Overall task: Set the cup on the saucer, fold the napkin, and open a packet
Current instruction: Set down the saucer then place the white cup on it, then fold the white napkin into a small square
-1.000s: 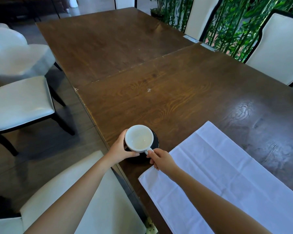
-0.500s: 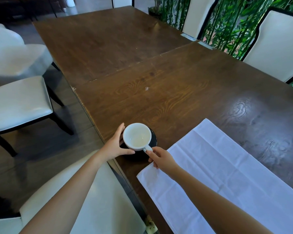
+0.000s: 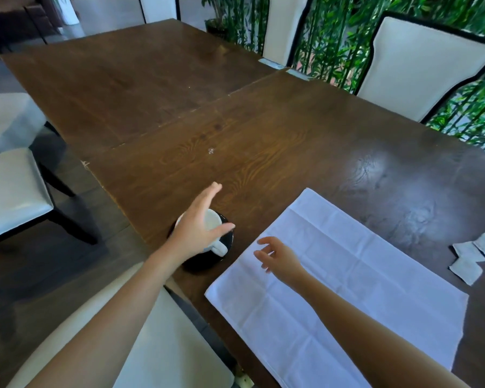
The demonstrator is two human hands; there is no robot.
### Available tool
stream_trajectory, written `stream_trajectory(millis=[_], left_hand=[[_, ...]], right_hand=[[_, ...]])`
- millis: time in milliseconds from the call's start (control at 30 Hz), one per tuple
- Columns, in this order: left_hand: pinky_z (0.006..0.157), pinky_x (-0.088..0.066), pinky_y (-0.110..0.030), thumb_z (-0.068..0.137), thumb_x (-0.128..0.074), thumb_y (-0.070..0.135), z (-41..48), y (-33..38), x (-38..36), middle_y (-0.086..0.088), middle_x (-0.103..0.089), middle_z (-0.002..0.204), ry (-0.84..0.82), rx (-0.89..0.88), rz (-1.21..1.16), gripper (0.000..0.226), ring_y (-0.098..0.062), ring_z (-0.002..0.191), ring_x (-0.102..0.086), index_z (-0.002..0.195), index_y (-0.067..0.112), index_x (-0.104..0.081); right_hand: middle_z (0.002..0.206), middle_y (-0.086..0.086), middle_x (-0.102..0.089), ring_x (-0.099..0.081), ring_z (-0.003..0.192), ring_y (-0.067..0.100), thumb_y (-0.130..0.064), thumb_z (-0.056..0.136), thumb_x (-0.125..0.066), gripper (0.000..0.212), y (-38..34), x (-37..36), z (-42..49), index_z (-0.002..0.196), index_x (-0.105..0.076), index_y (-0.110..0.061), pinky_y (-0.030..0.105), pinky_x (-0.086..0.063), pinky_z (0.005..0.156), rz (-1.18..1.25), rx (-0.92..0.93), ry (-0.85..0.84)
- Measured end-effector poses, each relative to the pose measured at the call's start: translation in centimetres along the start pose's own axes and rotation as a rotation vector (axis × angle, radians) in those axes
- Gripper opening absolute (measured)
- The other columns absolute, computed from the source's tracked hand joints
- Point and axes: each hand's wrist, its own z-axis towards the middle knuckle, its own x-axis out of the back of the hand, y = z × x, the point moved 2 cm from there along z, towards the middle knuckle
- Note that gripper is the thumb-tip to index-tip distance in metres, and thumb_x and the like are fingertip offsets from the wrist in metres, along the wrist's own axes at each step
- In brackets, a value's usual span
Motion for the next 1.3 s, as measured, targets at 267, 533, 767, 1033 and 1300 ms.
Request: stream_trajectory(millis=[267,533,767,1033,1300], left_hand=[[0.117,0.000,-0.034,0.091,-0.049,0.045,-1.7,2.0,-13.8,-0.002,-0.001,0.159,-0.527,-0.165,0.353,0.074,-0.016,0.146,0.003,0.148,0.019,-0.010],[0.112,0.017,-0.045,0.087,-0.030,0.064,-4.5,-1.3,-19.9,-0.001,0.015,0.158,-0.606,-0.196,0.668,0.078,-0.018,0.142,0.022,0.149,0.028,0.000],[0.111,0.019,-0.045,0.087,-0.026,0.067,-6.4,0.4,-22.2,0.002,0.023,0.153,-0.555,-0.136,0.659,0.079,-0.017,0.137,0.029,0.147,0.028,0.007],[0.111,0.018,-0.046,0.088,-0.022,0.067,-7.2,0.8,-22.7,0.002,0.025,0.153,-0.533,-0.107,0.677,0.078,-0.014,0.134,0.032,0.147,0.028,0.010],[0.113,0.017,-0.039,0.091,-0.034,0.058,-8.3,2.3,-21.8,0.003,0.017,0.155,-0.653,-0.248,0.543,0.074,-0.017,0.144,0.018,0.149,0.024,-0.004]], right_hand=[[0.126,0.007,-0.054,-0.045,0.118,0.027,-0.026,0.092,-0.051,0.038,6.2,5.7,-4.3,0.128,-0.049,-0.015,0.032,-0.037,0.098,-0.521,0.040,0.331],[0.160,-0.003,-0.005,0.001,0.147,0.030,-0.049,0.093,-0.039,0.063,14.3,7.9,-8.7,0.148,-0.015,-0.029,0.050,-0.003,0.117,-0.735,-0.218,0.313],[0.161,-0.001,0.004,0.009,0.147,0.028,-0.051,0.094,-0.036,0.066,16.0,9.8,-12.4,0.150,-0.008,-0.029,0.049,0.001,0.118,-0.726,-0.236,0.322],[0.157,0.007,-0.019,-0.001,0.146,0.035,-0.074,0.075,-0.040,0.088,15.1,4.3,-21.2,0.146,-0.029,-0.023,0.049,0.017,0.112,-0.945,0.000,0.004],[0.109,-0.005,-0.073,-0.071,0.098,0.024,-0.055,0.035,-0.081,0.066,13.4,3.4,-21.1,0.096,-0.075,-0.031,0.044,-0.060,0.072,-1.013,0.008,0.154]])
